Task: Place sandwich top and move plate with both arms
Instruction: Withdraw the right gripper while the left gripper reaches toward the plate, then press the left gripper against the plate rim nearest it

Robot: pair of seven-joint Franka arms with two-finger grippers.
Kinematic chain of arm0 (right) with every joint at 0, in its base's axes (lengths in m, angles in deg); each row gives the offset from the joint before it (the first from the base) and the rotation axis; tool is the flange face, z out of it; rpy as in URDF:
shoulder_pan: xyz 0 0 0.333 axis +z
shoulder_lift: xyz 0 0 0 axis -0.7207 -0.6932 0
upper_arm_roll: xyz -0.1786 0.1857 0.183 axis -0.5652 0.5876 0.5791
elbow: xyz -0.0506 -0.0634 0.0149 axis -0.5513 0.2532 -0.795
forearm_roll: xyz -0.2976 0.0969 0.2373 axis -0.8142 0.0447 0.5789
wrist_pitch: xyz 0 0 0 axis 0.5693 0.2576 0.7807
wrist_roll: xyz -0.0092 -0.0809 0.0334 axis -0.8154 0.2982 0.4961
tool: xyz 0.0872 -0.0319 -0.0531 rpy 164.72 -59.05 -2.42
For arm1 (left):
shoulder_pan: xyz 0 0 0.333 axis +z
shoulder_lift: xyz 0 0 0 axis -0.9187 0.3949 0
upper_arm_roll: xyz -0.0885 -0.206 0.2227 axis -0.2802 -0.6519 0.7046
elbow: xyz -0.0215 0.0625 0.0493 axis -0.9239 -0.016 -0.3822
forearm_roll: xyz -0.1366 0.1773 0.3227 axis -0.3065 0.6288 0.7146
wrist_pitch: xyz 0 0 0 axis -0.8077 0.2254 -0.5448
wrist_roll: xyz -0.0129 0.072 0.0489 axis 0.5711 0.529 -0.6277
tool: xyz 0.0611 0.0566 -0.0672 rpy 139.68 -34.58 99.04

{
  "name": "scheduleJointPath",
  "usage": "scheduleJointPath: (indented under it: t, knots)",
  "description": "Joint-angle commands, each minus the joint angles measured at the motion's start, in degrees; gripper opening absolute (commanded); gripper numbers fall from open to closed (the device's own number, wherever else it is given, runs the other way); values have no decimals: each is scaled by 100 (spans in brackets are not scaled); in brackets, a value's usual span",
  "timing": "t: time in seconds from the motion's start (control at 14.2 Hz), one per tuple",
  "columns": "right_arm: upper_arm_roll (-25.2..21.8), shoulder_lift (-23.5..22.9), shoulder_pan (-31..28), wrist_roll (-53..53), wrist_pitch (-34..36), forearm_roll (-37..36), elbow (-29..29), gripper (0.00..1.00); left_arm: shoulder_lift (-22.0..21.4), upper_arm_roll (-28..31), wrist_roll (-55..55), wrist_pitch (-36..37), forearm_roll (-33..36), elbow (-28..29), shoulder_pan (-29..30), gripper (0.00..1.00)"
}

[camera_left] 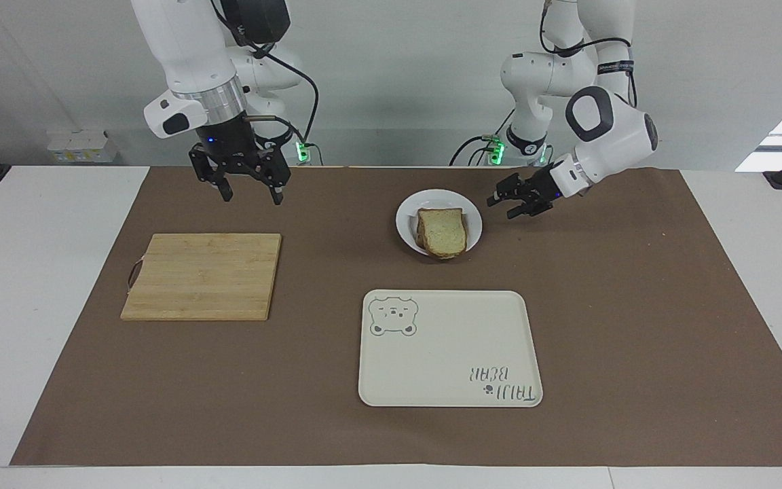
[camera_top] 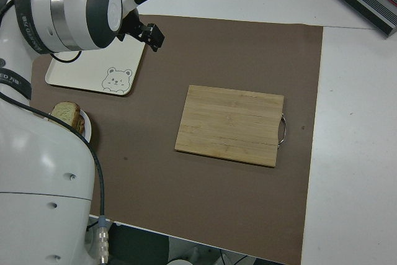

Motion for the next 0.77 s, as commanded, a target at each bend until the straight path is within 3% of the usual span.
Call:
scheduleJointPath:
  t: [0.0, 0.56, 0.63, 0.7]
  knots:
    - [62, 161, -294, 311, 177, -102, 85, 100, 305, 56, 510, -300, -397, 151, -100, 59]
    - [62, 548, -1015, 478, 291, -198, 85, 100, 772, 47, 1364, -337, -1382, 503, -310, 55]
    - [54, 557, -1094, 496, 292, -312, 85, 100, 763, 47, 1356, -328, -1461, 512, -328, 51]
    - [54, 557, -1164, 513, 292, -382, 85, 100, 763, 47, 1347, -319, -1540, 520, -328, 33]
